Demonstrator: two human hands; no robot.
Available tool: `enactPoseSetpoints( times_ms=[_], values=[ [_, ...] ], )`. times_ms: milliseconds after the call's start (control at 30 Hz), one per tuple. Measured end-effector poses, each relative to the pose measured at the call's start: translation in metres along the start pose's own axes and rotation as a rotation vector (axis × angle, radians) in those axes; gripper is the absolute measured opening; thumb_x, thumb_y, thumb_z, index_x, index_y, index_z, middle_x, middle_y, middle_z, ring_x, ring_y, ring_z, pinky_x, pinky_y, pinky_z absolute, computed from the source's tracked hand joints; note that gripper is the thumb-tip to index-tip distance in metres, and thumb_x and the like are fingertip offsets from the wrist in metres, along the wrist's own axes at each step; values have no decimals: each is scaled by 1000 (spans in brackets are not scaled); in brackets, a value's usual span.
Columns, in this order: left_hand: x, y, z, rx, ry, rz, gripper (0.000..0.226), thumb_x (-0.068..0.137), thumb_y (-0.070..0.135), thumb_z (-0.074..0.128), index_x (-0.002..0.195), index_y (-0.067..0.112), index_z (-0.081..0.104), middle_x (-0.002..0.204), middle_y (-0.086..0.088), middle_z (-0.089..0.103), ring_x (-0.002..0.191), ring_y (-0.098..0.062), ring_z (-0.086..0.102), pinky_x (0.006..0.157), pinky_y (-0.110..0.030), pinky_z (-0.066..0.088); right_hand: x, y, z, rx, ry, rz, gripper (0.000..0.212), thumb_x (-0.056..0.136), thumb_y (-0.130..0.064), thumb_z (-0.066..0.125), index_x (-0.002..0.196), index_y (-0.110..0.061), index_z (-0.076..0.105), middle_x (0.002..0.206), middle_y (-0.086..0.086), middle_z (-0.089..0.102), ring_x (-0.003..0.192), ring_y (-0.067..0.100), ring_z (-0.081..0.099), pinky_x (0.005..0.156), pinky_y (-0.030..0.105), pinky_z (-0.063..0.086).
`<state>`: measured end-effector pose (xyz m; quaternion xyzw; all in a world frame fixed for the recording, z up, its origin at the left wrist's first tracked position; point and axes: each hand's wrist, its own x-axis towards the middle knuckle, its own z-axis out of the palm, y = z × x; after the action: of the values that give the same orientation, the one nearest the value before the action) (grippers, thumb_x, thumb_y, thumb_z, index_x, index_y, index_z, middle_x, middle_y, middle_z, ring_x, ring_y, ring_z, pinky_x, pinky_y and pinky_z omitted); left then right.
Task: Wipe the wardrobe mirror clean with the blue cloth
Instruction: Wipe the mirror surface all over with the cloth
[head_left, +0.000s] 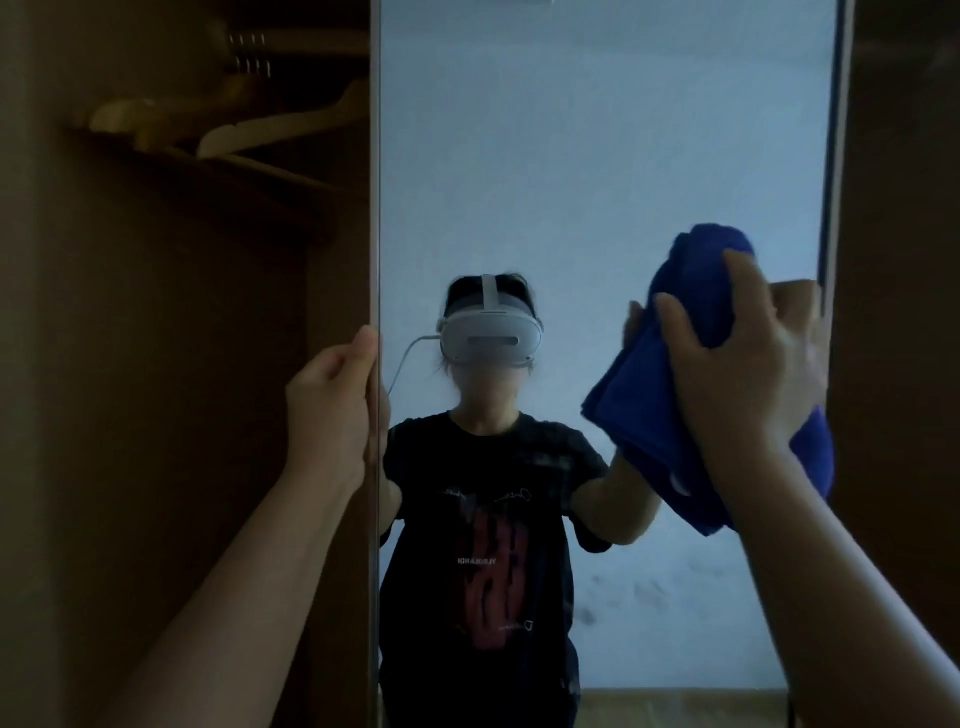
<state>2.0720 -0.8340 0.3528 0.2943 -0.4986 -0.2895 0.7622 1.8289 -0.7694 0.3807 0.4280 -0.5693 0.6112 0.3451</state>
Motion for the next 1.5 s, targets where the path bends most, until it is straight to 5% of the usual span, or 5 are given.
enactPoseSetpoints(
  times_ms=[267, 667, 900, 1133, 1500],
  values=[
    [-5, 6, 1, -39, -37, -61, 31, 90, 40, 54, 73, 14, 57, 59, 0, 50, 57, -15, 48, 54, -28, 41, -48, -94, 46, -4, 85, -379, 27, 76, -25, 71, 100, -13, 68, 77, 13, 59, 63, 28, 56, 48, 25, 26],
    [-12, 8, -5, 21, -112, 24, 32, 94, 31, 50, 83, 3, 60, 70, -10, 51, 61, -20, 48, 54, -25, 42, -77, -114, 58, 77, -37, -646, 31, 77, -13, 70, 107, -9, 65, 81, 15, 59, 63, 29, 55, 47, 34, 45],
    [-7, 0, 0, 141, -6, 128, 34, 93, 37, 48, 72, 14, 59, 68, -4, 52, 67, -14, 54, 65, -22, 45, -49, -23, 30, 16, 82, -434, 28, 79, -19, 67, 106, -13, 64, 81, 17, 59, 66, 32, 57, 43, 30, 41],
    [-25, -9, 3, 135, 44, 121, 24, 95, 34, 47, 77, 27, 61, 80, 2, 61, 80, -7, 59, 71, -19, 46, -38, 72, -10, 11, 45, -85, 35, 87, -23, 59, 120, -10, 56, 104, 22, 53, 93, 39, 53, 65, 34, 33],
    [-63, -32, -18, 98, 48, -110, 27, 91, 33, 54, 64, 26, 56, 59, 12, 58, 46, 16, 52, 60, -13, 40, -54, 67, -9, 37, 87, 203, 38, 91, -28, 55, 126, -13, 52, 115, 19, 49, 105, 35, 50, 69, 34, 36]
  ],
)
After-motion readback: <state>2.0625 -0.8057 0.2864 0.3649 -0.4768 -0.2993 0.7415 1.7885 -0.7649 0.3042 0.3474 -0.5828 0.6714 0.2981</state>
